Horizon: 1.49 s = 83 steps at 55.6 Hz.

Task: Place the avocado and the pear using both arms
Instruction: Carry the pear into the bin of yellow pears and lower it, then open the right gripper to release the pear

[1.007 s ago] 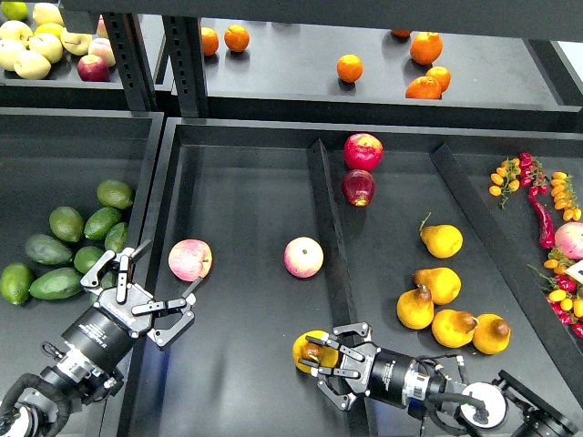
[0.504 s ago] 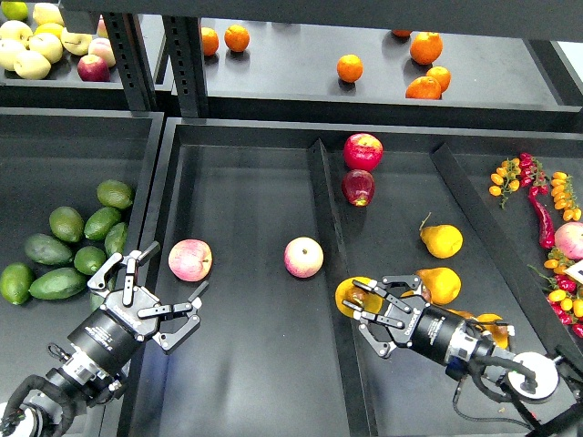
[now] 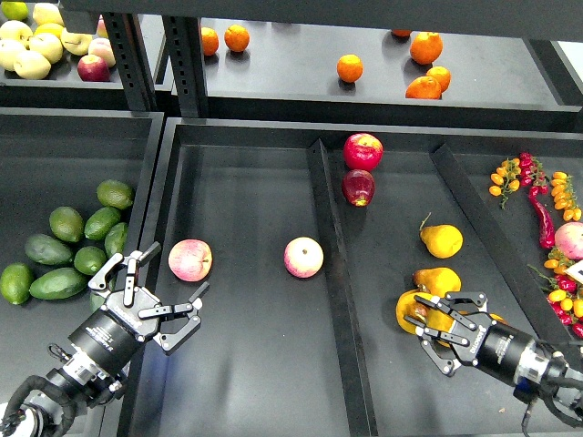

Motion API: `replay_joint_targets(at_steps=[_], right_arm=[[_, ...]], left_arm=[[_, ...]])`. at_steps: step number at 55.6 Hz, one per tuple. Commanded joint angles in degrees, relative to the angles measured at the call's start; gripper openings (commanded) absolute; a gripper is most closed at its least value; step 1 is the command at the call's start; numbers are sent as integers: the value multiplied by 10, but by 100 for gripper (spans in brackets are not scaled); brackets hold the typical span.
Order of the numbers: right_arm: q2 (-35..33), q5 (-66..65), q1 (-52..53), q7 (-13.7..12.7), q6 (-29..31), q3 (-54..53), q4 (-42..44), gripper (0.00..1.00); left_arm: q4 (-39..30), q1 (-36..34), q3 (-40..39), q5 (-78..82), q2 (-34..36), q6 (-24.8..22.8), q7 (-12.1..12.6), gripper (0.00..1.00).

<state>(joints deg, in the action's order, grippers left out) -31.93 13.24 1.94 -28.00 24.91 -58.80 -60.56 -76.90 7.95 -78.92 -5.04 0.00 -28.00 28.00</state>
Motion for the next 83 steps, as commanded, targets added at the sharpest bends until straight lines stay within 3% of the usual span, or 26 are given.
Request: replay_joint_targets(at_steps=[1, 50, 83], right_arm=[[-7, -3, -13, 0, 21, 0, 22, 11], [62, -38, -8, 0, 31, 0, 170, 14], [77, -42, 0, 0, 31, 0, 191, 21]], left_arm=[[1, 1, 0, 0, 0, 0, 0, 99], [1, 6, 0, -1, 0, 0, 0, 99], [1, 8, 0, -1, 0, 0, 0, 99]])
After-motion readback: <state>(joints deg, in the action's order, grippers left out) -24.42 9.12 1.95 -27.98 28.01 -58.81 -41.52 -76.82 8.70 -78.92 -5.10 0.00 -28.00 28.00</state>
